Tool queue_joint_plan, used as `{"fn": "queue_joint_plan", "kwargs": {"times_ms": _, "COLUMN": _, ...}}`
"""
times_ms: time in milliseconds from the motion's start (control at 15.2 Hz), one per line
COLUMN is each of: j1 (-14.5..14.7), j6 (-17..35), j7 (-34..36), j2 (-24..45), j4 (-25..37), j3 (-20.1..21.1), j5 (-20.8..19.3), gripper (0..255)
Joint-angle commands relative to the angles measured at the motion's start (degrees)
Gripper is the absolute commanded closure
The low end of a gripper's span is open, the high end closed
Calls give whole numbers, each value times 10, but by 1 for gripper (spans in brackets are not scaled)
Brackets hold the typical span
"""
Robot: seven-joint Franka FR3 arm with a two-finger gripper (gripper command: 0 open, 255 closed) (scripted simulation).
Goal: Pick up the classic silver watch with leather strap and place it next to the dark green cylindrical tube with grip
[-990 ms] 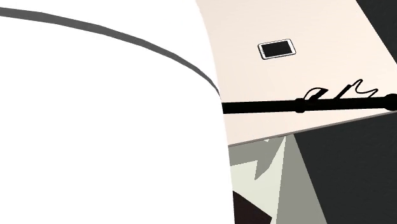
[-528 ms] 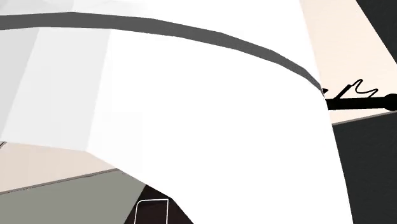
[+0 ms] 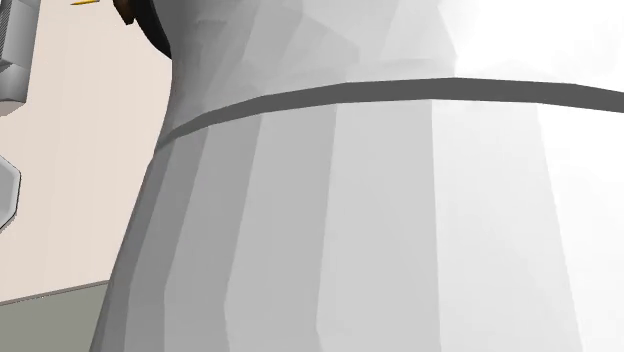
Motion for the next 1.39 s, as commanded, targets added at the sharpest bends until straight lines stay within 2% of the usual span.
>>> {"fn": "queue_joint_plan", "kwargs": {"times_ms": 0, "j1": -3, "j6": 18, "j7": -4, "j2": -4, "j4": -22, "j3": -1, "j5": 1, "gripper": 255}}
{"fn": "queue_joint_plan", "kwargs": {"times_ms": 1320, "j1": -8, "j6": 171, "j7": -12, "j2": -1, "j4": -173, "j3": -4, "j5": 1, "gripper": 255}}
